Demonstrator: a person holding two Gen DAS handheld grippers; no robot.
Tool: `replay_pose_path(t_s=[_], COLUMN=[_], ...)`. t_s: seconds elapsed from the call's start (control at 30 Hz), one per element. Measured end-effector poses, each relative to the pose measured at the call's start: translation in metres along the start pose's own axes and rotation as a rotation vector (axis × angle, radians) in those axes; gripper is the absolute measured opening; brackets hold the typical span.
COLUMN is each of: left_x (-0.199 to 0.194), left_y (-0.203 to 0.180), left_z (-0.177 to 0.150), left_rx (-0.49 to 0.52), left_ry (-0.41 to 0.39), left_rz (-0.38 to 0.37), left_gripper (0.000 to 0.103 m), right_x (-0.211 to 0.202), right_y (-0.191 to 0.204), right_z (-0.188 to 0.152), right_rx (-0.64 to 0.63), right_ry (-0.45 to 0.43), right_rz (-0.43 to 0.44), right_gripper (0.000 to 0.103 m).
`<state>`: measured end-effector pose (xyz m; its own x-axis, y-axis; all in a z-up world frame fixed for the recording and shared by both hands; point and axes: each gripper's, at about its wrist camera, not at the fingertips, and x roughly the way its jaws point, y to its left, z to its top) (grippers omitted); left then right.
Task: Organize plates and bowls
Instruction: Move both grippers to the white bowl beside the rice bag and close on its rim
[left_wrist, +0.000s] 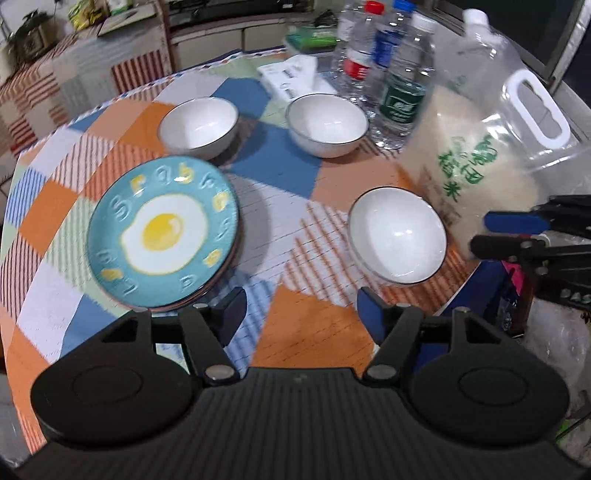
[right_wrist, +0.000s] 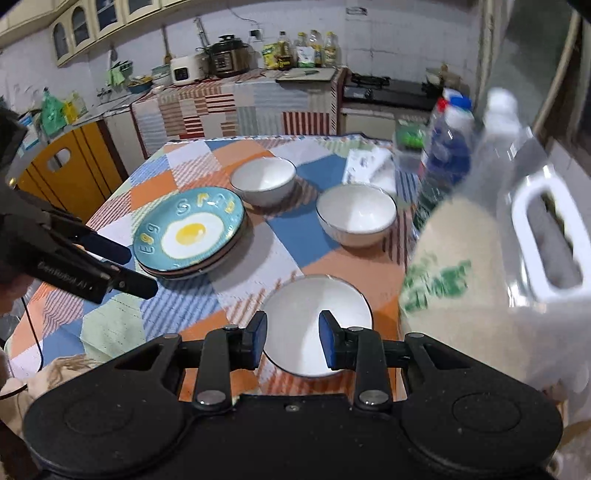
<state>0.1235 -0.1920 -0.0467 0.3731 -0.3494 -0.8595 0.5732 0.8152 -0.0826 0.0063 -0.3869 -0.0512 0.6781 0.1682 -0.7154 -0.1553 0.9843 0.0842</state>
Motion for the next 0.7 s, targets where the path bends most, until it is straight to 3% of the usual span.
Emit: replay_pose_path(t_s=[0.17, 0.3, 0.47, 0.57, 0.7], left_x=[0.023, 0.052, 0.09, 0.105, 0.118], left_y=[-0.019, -0.024, -0.026, -0.024, -0.026], left_z=[0.003, 0.005, 0.004, 0.005, 0.007], left_rx=[-0.031, -0.085, -0.14, -0.17, -0.184], left_ry=[-0.013, 0.003, 0.05, 0.072, 0.098], left_rz=[-0.021, -0.027, -0.02, -0.066, -0.073], left_gripper=[0.066, 0.066, 0.066, 0.065, 0.06], right_x=[0.023, 0.046, 0.071, 0.083, 0.098], right_y=[-0.021, -0.03, -0.037, -0.041, -0.043], right_z=[-0.021, -0.036, -0.046, -0.051, -0.052], right_rx=[0.088, 0.158, 0.233, 0.267, 0.314], right_ry=[0.016, 0.027, 0.064, 0.069, 0.08], right_rz=[0.005, -0.027, -0.046, -0.039, -0.064], right_gripper=[0.037, 0.048, 0.05, 0.05, 0.05])
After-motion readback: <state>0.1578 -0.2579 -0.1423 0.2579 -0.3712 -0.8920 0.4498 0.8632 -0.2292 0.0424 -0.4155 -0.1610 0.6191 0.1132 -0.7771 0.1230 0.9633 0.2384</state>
